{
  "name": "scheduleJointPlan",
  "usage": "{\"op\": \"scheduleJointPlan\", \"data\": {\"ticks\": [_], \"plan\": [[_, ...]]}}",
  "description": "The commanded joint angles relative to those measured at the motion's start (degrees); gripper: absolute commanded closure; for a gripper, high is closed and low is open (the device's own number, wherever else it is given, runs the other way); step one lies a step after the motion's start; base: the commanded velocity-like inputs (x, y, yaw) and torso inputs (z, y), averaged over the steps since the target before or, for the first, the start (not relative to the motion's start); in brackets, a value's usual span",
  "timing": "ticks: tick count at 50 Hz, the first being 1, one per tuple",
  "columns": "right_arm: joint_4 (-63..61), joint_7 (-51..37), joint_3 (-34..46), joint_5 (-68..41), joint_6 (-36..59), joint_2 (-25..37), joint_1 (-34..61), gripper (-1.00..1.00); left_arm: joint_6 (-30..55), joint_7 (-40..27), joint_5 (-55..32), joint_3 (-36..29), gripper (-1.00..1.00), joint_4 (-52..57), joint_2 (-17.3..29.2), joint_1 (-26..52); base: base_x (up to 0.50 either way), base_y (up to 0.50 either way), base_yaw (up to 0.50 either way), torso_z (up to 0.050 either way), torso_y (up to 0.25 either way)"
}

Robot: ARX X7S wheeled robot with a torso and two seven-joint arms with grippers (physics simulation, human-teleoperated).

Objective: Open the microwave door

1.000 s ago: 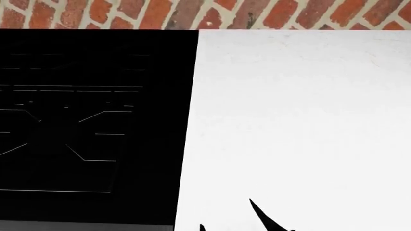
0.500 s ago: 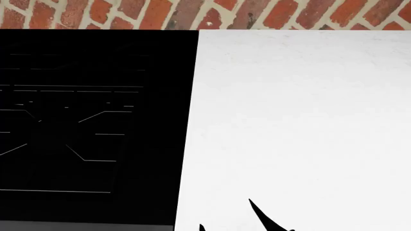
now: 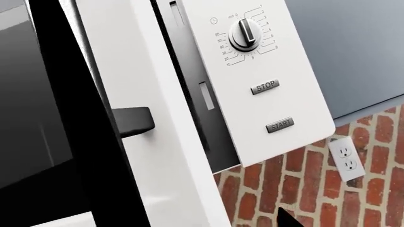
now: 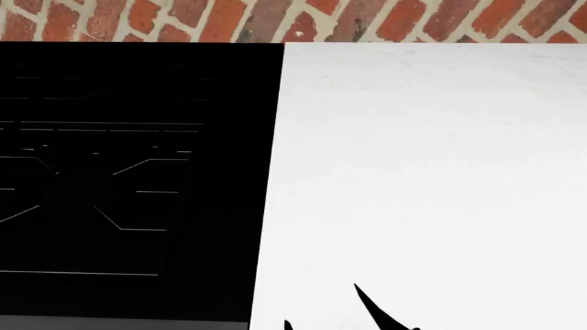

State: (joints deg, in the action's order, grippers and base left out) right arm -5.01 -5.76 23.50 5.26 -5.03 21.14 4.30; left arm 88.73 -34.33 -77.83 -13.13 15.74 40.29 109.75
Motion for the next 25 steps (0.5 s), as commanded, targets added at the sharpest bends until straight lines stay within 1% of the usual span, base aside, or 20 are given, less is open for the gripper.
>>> {"op": "scheduleJointPlan", "data": {"ticks": [1, 13, 25], "plan": [[1.69, -0.19, 0.43, 0.33, 0.13, -0.05, 0.31, -1.00, -1.22, -4.86, -16.42, -1.71, -1.00, 3.46, 3.44, -0.20, 0.00, 0.00, 0.00, 0.000, 0.000], [1.87, -0.30, 0.53, 0.05, 0.28, -0.01, 0.41, -1.00, -3.97, -7.57, -20.93, -2.30, -1.00, 5.79, 7.20, -4.03, 0.00, 0.00, 0.00, 0.000, 0.000], [2.04, -0.32, 0.80, -0.03, 0.50, 0.04, 0.62, -1.00, -7.57, -13.78, -31.86, -2.49, -1.00, 10.64, 12.55, -6.09, 0.00, 0.00, 0.00, 0.000, 0.000]]}}
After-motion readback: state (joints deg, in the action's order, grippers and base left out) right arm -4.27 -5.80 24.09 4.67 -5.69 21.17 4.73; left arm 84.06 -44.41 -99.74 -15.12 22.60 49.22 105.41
